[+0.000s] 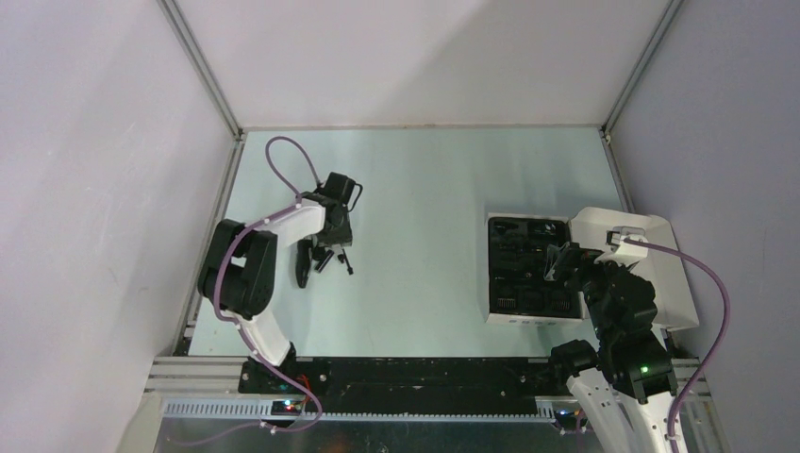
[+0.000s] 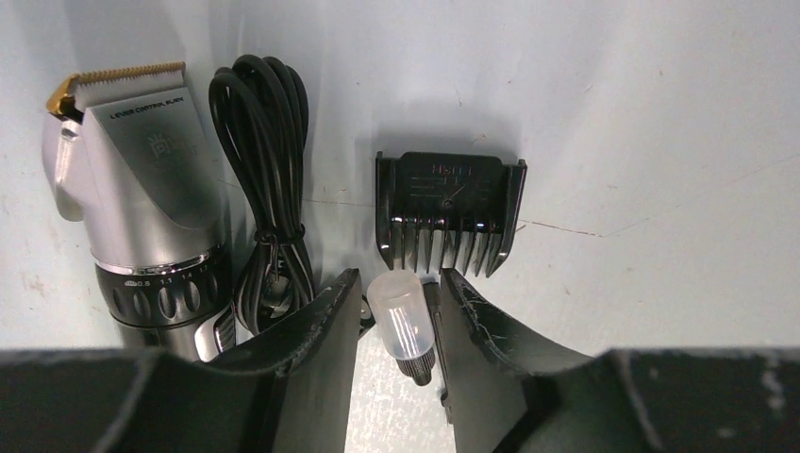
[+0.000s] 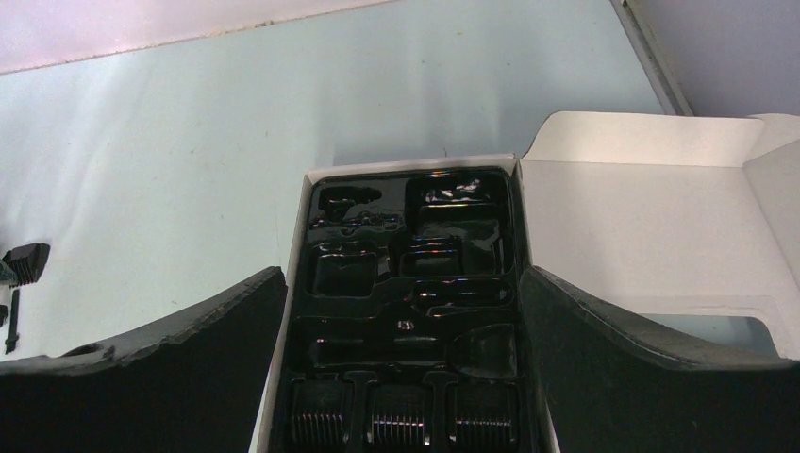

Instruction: Sort the hair-cutting tools

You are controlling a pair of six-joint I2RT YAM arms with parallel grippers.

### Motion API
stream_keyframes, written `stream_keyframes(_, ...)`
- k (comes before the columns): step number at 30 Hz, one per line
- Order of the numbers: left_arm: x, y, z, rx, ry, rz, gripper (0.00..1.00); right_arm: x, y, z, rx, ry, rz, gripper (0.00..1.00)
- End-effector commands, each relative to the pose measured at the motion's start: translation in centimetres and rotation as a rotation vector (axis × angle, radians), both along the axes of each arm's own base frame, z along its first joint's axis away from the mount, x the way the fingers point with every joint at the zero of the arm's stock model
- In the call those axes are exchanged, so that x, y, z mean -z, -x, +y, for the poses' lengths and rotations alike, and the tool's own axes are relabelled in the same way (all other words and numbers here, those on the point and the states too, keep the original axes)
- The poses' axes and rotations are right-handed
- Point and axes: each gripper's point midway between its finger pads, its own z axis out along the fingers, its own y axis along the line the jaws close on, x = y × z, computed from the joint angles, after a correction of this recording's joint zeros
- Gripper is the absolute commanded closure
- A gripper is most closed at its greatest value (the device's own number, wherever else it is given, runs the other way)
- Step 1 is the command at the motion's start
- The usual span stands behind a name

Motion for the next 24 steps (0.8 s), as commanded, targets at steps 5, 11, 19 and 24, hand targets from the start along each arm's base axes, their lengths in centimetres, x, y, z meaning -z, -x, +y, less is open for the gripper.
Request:
stream_keyframes(5,0.3,-0.7,-0.5,-0.005,0.033,-0.011,0.59,-0.7,-0.2,-0.4,0.023,-0.003,-0.032,0.01)
stream_keyframes(11,0.4,-0.5,-0.7,-0.018,0.056,-0.006,0.64,-0.8,-0.1,-0.4,0.021,-0.005,-0.036,0.01)
stream_keyframes(19,-1.0,-0.4,-0.7,-0.06,0.113,-0.049,0.84,-0.8,-0.2,-0.2,0.018,-0.014,-0.035,0.01)
stream_keyframes(24,-3.5,-0.6,-0.8,-0.096,0.173,-0.117,0.98,-0.7,-0.5,0.3,-0.006,-0.029,-0.044,0.01)
